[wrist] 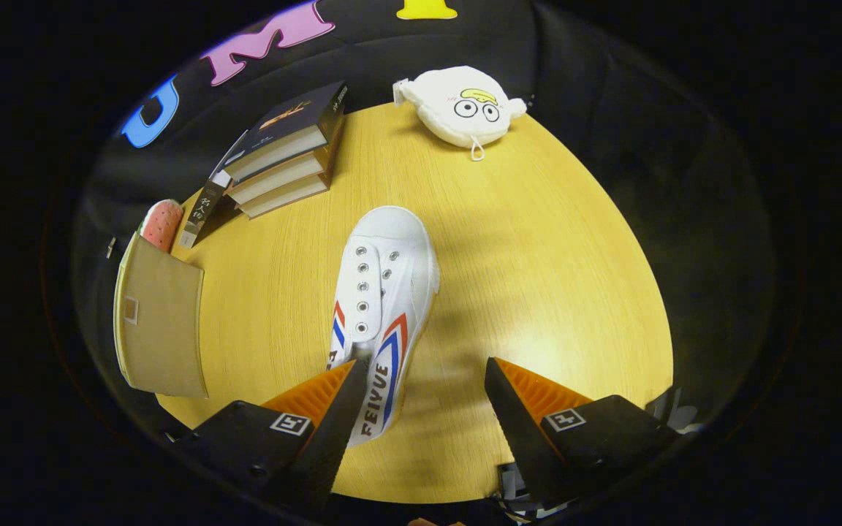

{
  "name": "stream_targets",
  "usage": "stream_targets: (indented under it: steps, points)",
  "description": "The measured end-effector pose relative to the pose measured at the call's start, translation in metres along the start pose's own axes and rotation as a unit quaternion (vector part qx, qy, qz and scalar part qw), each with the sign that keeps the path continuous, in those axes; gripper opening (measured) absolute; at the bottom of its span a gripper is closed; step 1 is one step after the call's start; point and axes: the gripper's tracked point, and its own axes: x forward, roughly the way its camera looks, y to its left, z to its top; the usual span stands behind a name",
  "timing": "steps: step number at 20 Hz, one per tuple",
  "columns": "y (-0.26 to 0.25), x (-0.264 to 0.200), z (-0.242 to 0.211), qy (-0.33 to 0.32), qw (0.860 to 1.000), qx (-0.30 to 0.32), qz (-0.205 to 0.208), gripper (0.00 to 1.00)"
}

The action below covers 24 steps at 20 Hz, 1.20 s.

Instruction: Open the storage box then place both shoes into the box .Put the left shoe in first, then the right shoe, with the right side of both shoes facing outward in a uniform manner.

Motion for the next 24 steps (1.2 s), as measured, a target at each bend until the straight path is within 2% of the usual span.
stream_targets:
  steps: [5, 7, 8, 9, 10, 12, 13, 17, 21, 24]
  points:
    - [0.005, 0.032, -0.003, 0.039, 0.999, 0.004, 0.027, 0.99]
    - [0.018, 0.036, -0.001, 0.043, 0.998, 0.006, 0.053, 0.93]
    - [0.027, 0.036, -0.002, 0.051, 0.996, 0.013, 0.075, 0.79]
    - [0.028, 0.032, -0.001, 0.054, 0.996, 0.021, 0.074, 0.71]
    - [0.029, 0.037, -0.002, 0.058, 0.995, 0.019, 0.077, 0.47]
    - [0.027, 0.033, -0.003, 0.067, 0.994, 0.025, 0.087, 0.45]
    - [0.027, 0.034, -0.002, 0.07, 0.993, 0.032, 0.093, 0.41]
    - [0.025, 0.032, 0.0, 0.071, 0.989, 0.065, 0.109, 0.12]
    - [0.036, 0.012, 0.003, 0.063, 0.978, 0.147, 0.132, 0.07]
    - [0.051, -0.021, 0.015, 0.034, 0.974, 0.167, 0.146, 0.07]
